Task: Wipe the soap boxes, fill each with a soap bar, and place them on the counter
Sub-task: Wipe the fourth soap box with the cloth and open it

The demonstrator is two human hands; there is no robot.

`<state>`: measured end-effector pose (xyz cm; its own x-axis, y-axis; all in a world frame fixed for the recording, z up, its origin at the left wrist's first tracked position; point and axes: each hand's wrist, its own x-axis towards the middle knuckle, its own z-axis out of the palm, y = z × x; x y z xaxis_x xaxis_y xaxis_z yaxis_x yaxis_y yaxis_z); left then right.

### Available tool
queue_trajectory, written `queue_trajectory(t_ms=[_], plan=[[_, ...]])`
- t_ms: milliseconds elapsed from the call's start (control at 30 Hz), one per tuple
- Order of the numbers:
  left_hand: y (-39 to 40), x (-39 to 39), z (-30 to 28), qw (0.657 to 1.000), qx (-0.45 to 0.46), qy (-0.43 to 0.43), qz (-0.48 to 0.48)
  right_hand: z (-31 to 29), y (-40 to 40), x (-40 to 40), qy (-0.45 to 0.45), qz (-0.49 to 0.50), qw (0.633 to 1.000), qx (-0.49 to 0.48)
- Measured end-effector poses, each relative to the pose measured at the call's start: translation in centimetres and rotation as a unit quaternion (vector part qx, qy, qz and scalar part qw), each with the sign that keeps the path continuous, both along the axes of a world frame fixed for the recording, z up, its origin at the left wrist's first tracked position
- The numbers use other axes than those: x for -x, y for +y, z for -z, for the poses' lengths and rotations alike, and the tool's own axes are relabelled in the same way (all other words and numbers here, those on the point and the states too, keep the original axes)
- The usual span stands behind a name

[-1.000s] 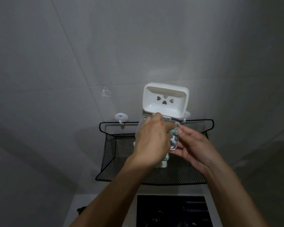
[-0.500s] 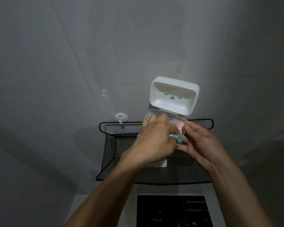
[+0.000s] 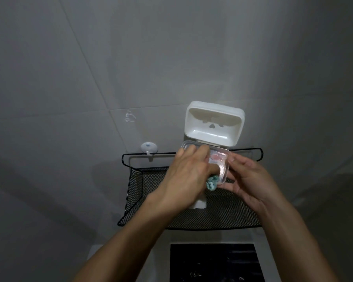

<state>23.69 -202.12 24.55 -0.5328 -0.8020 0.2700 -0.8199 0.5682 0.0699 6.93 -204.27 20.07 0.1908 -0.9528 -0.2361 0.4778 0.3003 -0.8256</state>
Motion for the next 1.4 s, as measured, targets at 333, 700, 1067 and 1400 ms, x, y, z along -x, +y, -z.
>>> queue_trajectory(t_ms=[333, 700, 1067, 1400], plan=[[-0.7, -3.3, 0.1, 0.997, -0.06, -0.004, -0.052, -0.2, 0.2, 0.5, 0.046, 0.008, 0.999, -0.023], [0.2, -1.8, -2.0, 0.99, 0.062, 0.123, -0.009, -0.5, 0.3, -0.5, 0.04, -0.004, 0.999, -0.002], [-0.8, -1.5, 1.2, 0.999, 0.027, 0.014, -0.022, 0.0, 0.7, 0.2, 0.051, 0.038, 0.998, 0.006], [0.2, -0.7, 2.5, 0.984, 0.04, -0.002, -0.172, -0.3, 0.9, -0.5, 0.049, 0.065, 0.997, 0.003]])
